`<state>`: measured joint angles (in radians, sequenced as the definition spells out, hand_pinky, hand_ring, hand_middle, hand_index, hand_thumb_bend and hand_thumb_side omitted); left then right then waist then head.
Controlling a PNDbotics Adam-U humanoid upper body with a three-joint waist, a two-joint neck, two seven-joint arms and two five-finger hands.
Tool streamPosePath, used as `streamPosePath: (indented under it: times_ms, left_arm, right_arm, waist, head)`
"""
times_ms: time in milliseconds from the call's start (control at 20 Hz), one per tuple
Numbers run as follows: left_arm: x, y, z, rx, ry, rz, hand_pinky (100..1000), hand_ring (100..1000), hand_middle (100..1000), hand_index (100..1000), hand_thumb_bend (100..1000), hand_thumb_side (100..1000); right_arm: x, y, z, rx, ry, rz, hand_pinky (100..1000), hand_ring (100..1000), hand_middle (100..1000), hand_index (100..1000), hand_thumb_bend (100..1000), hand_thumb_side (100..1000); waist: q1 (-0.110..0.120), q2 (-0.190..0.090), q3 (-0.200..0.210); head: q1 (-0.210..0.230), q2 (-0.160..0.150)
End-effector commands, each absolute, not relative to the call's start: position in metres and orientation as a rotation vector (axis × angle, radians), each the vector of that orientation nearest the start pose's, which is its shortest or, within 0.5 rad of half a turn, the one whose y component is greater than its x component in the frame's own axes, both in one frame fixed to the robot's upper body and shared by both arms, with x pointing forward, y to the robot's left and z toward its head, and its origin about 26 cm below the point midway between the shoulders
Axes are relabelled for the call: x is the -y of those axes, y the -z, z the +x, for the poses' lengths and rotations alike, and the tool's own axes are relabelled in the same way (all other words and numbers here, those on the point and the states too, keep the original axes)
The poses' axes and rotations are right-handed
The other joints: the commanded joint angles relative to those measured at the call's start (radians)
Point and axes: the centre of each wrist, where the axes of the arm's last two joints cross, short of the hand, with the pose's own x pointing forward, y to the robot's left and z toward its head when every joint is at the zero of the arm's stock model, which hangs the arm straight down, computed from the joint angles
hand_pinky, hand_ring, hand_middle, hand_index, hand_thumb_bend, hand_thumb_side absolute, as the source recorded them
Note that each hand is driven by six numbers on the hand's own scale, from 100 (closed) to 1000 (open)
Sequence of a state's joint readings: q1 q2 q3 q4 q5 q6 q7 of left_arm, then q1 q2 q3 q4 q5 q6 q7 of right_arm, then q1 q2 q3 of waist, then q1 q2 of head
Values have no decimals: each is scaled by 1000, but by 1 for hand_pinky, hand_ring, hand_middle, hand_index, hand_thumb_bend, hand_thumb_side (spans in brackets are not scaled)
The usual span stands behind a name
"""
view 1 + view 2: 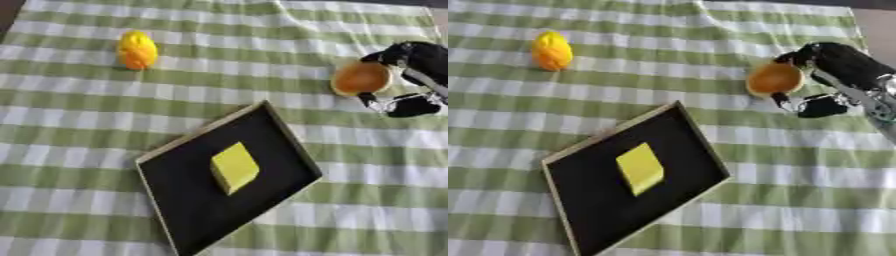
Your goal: Pick up objects on the table and place them in the box.
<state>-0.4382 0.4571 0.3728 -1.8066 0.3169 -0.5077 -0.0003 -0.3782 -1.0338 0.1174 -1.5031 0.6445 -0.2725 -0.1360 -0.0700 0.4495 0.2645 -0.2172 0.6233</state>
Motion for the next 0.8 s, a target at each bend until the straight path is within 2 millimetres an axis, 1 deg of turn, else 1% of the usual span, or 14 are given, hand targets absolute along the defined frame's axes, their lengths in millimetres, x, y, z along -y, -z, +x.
streamPosePath:
  times_ms: [50, 150, 400, 450, 500, 550, 650, 700, 750, 800]
  left_arm:
    - [-377, -260, 314, -3393, -61, -307, 718, 755, 729, 839, 100, 566]
    - [-377, -260, 314, -3396, -63, -307, 718, 755, 729, 839, 100, 566]
    - [-378, -258, 313, -3404, -65, -319, 719, 755, 729, 839, 100, 566]
    - [-378, -258, 313, -3406, -66, -319, 720, 755, 729, 839, 100, 567]
    - [-378, -257, 313, -3407, -66, -320, 720, 755, 729, 839, 100, 567]
    - [-378, -257, 313, -3407, -65, -319, 720, 756, 729, 839, 100, 567]
    - [-378, -257, 312, -3410, -64, -323, 721, 756, 730, 839, 100, 566]
    - [-378, -257, 312, -3411, -63, -326, 721, 756, 730, 839, 100, 566]
    - [-378, -256, 312, -3412, -62, -327, 721, 756, 730, 839, 100, 567]
    - [-379, -256, 312, -3412, -60, -328, 721, 756, 729, 839, 100, 567]
  right_arm:
    - [425, -247, 333, 1766, -1407, -1389, 780, 694, 416, 459, 146, 462]
    - [422, -248, 331, 1787, -1405, -1368, 780, 692, 414, 455, 100, 427]
    - [408, -257, 321, 1850, -1427, -1300, 775, 684, 405, 444, 100, 377]
    - [404, -259, 319, 1865, -1432, -1288, 768, 673, 388, 427, 100, 357]
    - [401, -261, 317, 1876, -1435, -1277, 768, 673, 388, 427, 100, 357]
    - [398, -262, 315, 1891, -1439, -1260, 770, 672, 380, 419, 100, 309]
    - [388, -265, 311, 1932, -1446, -1214, 774, 673, 380, 419, 100, 277]
    - [383, -268, 308, 1952, -1447, -1192, 774, 674, 380, 419, 100, 273]
    - [377, -271, 305, 1979, -1455, -1167, 776, 673, 380, 419, 100, 312]
    - [370, -274, 301, 2005, -1464, -1141, 778, 673, 380, 420, 100, 236]
  waist:
    - [5, -34, -4]
    - [6, -41, -6]
    - [9, -59, -15]
    - [10, -63, -17]
    - [10, -65, -18]
    - [10, -67, -18]
    - [11, -72, -19]
    - [12, -73, -19]
    - [12, -75, -20]
    - [12, -76, -20]
  head:
    - [2, -1]
    - [2, 2]
    - [6, 10]
    - [7, 13]
    - [7, 15]
    - [7, 15]
    - [9, 18]
    - [10, 19]
    - [11, 21]
    - [11, 23]
